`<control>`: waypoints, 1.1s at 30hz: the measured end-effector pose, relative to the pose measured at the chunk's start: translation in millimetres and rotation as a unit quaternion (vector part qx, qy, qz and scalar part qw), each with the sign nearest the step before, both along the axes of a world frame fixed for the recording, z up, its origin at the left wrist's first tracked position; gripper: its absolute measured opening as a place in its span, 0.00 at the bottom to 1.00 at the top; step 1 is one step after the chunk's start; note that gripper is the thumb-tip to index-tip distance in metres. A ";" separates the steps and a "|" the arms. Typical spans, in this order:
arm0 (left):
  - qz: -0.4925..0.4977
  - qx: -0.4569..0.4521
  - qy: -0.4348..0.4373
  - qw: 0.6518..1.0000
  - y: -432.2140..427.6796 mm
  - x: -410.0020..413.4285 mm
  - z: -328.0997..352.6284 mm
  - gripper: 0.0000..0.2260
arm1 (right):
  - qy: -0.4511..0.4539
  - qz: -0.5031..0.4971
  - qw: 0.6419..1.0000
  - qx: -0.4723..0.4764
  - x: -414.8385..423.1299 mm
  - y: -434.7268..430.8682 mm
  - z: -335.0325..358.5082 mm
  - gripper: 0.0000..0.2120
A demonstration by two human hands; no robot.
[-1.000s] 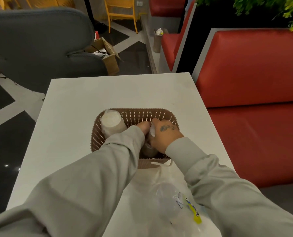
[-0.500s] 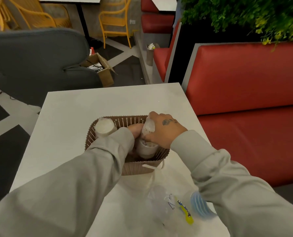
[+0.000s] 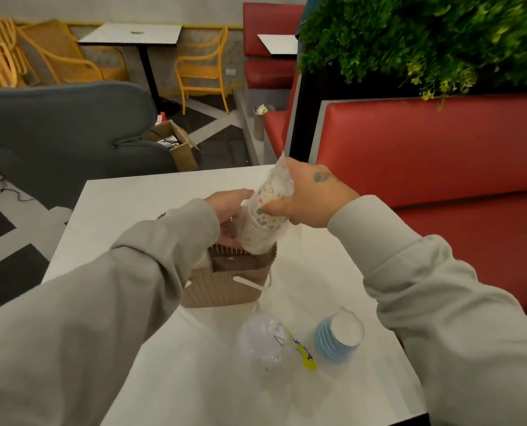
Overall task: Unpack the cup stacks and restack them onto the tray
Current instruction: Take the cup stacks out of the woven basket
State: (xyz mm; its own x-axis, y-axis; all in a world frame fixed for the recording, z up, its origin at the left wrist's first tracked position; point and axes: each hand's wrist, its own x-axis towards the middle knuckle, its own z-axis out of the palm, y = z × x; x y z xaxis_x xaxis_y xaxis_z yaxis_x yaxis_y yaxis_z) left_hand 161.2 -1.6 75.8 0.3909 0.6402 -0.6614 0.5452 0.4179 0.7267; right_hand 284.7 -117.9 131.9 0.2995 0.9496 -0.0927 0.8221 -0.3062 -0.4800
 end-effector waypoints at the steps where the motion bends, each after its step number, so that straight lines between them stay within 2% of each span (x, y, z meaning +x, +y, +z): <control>1: -0.006 0.006 -0.001 1.000 -5.8 2.7 4.3 0.13 | -0.001 -0.004 1.000 0.007 2.6 -5.5 3.7 0.32; 9: -0.065 0.022 -0.039 0.997 -58.7 40.2 5.3 0.12 | -0.030 -0.041 0.999 0.001 29.5 -59.7 16.2 0.25; 13: -0.099 0.036 -0.053 0.993 -78.4 71.0 -12.2 0.20 | -0.033 -0.083 0.996 -0.005 47.0 -92.9 11.8 0.27; 16: -0.122 0.019 -0.061 0.990 -94.3 94.8 -39.3 0.22 | -0.017 -0.109 0.994 -0.013 62.9 -114.2 -4.6 0.27; 20: -0.155 -0.017 -0.024 0.987 -107.5 121.0 -79.1 0.26 | 0.008 -0.136 0.990 -0.034 78.2 -135.1 -40.6 0.24; 25: -0.236 -0.006 0.064 0.970 -118.6 135.5 -109.8 0.29 | 0.033 -0.174 0.982 -0.060 88.8 -154.5 -86.8 0.25; 33: -0.253 -0.059 0.082 0.962 -122.4 146.1 -155.7 0.38 | 0.042 -0.182 0.978 -0.093 86.9 -157.2 -141.2 0.30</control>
